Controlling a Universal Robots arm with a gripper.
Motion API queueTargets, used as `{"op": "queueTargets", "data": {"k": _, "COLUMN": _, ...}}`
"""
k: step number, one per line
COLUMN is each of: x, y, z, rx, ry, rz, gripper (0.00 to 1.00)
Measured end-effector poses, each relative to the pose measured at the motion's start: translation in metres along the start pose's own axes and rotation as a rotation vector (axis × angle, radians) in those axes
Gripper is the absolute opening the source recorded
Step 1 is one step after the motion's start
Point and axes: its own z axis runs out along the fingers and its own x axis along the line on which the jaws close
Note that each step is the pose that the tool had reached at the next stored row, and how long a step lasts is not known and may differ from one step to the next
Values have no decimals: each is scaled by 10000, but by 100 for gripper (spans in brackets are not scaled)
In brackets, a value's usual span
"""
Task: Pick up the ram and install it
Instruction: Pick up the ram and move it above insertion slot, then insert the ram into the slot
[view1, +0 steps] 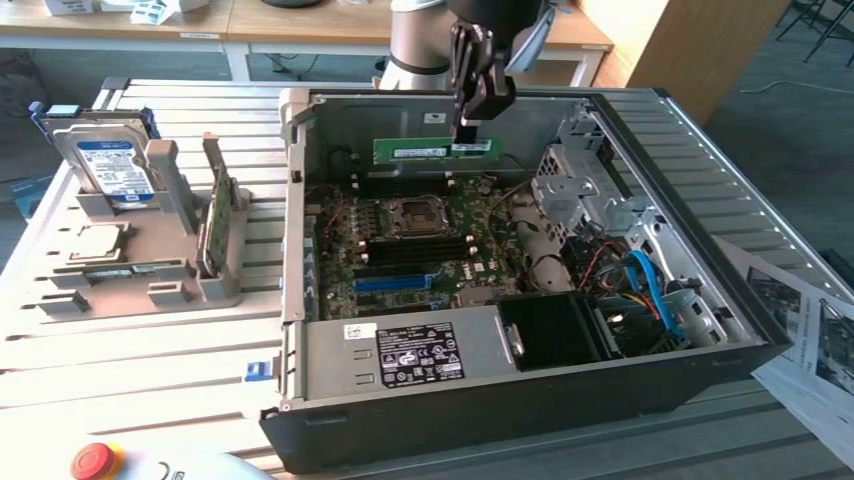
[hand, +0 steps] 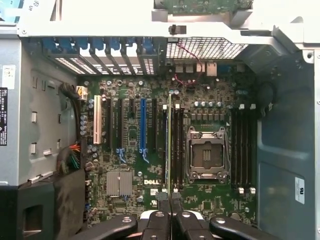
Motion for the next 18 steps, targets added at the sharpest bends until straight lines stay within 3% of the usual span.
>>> {"op": "queueTargets", "data": {"k": 5, "x": -62, "y": -15, "z": 0, "rx": 0, "ry": 1, "rz": -3, "gripper": 12}}
{"op": "queueTargets", "data": {"k": 18, "x": -64, "y": -15, "z": 9, "rx": 4, "ry": -3, "rz": -1, "gripper": 12}}
